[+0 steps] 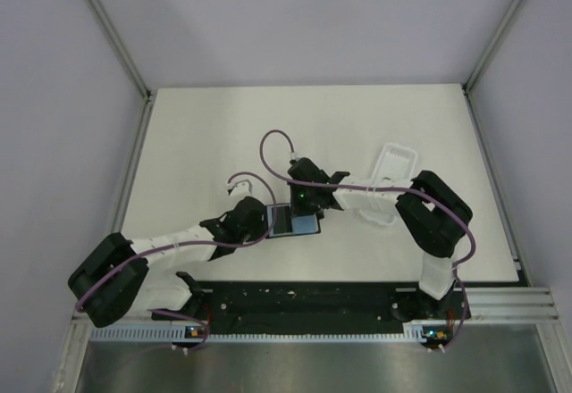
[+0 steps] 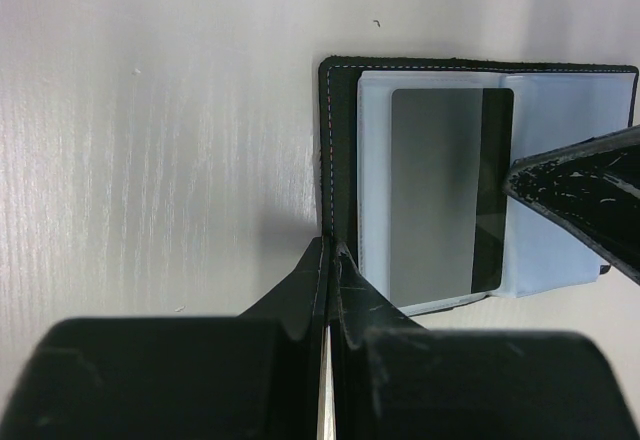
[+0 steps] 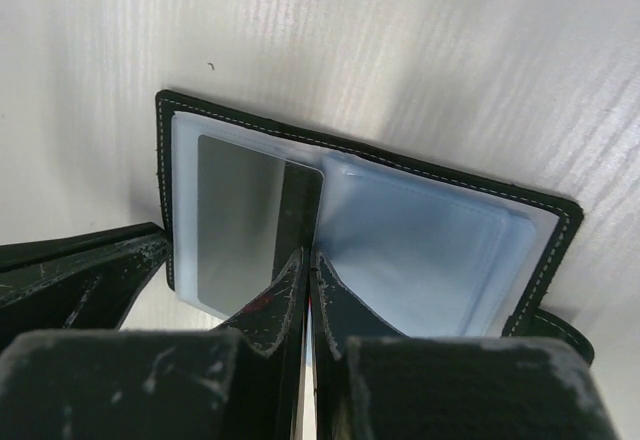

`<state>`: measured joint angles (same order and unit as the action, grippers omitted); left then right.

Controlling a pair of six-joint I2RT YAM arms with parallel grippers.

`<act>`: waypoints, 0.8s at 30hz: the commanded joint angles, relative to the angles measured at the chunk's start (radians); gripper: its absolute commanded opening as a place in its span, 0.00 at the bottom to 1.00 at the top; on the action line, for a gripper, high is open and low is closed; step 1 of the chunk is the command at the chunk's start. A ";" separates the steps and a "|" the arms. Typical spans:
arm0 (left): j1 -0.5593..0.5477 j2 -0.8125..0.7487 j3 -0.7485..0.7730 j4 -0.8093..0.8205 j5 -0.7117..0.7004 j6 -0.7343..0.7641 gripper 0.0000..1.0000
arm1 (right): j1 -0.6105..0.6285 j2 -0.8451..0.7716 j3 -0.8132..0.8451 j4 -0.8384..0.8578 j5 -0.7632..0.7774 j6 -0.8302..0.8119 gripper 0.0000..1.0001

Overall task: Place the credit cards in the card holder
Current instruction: Insert the credit card into the card holder.

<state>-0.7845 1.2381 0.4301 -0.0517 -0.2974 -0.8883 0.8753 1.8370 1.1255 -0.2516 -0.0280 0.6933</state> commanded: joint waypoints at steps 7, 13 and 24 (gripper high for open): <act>-0.009 0.040 -0.025 -0.034 0.060 0.005 0.00 | 0.044 0.051 0.076 0.009 -0.047 -0.006 0.00; -0.009 0.038 -0.028 -0.036 0.058 0.005 0.00 | 0.045 0.019 0.051 0.005 0.003 -0.003 0.00; -0.009 0.027 -0.028 -0.046 0.052 0.006 0.00 | 0.044 -0.010 0.057 -0.087 0.125 0.011 0.00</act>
<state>-0.7845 1.2400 0.4297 -0.0460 -0.2943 -0.8883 0.9081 1.8679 1.1610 -0.2813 0.0185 0.6998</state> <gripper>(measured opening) 0.013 0.003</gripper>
